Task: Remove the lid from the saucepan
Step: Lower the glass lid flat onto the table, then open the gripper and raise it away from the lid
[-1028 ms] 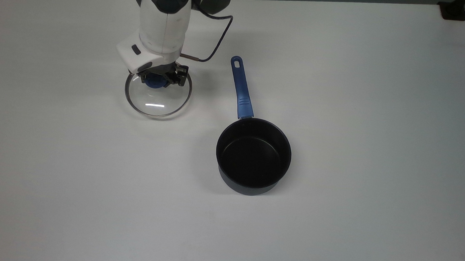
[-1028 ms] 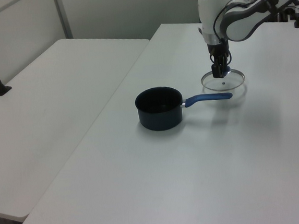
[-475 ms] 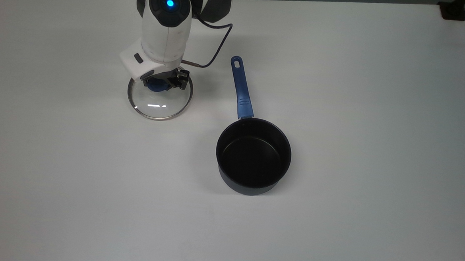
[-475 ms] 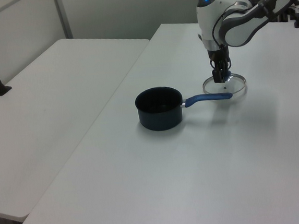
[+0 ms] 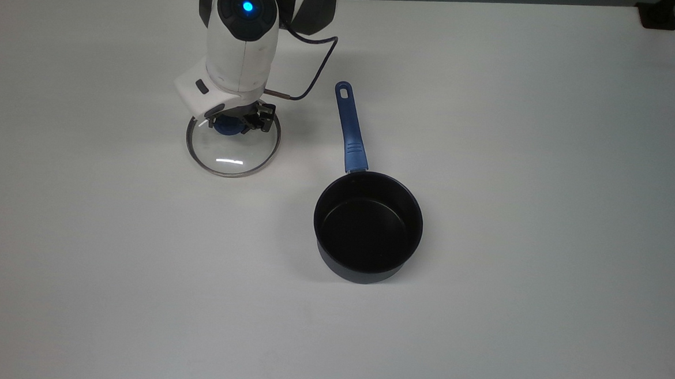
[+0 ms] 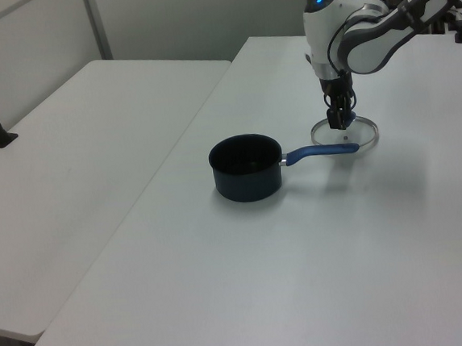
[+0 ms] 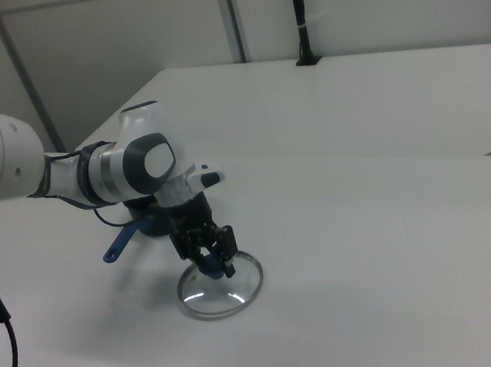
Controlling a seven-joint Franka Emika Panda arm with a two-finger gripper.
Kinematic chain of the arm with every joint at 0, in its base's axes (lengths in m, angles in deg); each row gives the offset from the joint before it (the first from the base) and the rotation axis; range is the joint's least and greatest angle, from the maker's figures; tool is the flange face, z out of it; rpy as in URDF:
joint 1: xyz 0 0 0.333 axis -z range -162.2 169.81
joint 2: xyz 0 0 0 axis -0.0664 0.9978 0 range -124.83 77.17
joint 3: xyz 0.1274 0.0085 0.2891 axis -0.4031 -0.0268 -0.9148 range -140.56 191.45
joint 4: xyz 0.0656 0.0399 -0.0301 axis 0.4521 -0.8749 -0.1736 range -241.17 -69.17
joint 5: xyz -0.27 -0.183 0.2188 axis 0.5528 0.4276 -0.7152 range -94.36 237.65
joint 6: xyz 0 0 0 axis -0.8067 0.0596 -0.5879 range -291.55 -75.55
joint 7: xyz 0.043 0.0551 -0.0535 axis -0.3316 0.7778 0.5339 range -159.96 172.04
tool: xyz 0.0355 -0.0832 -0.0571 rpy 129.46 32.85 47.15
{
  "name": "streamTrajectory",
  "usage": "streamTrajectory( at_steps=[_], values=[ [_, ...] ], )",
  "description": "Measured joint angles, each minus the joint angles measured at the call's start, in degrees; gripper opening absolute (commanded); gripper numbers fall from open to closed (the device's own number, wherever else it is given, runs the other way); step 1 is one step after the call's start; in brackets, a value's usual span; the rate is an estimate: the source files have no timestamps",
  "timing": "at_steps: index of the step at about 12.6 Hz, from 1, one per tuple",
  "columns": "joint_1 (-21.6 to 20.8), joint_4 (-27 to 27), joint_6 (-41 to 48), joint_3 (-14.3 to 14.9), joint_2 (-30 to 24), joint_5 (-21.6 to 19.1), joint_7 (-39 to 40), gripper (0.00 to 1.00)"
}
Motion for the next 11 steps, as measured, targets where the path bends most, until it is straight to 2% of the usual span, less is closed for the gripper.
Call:
streamTrajectory(
  at_steps=[3, 6, 9, 11],
  values=[
    [0.03, 2.85, -0.13, 0.14, -0.07, -0.46, -1.39, 1.00],
    [-0.05, 8.61, 3.79, 0.16, -1.51, -4.19, -1.76, 1.00],
    [-0.50, 10.72, 10.36, 0.01, -8.87, -8.41, -1.77, 1.00],
    [-0.85, 10.66, 15.08, -0.01, -13.25, -9.21, -1.31, 1.00]
  ],
)
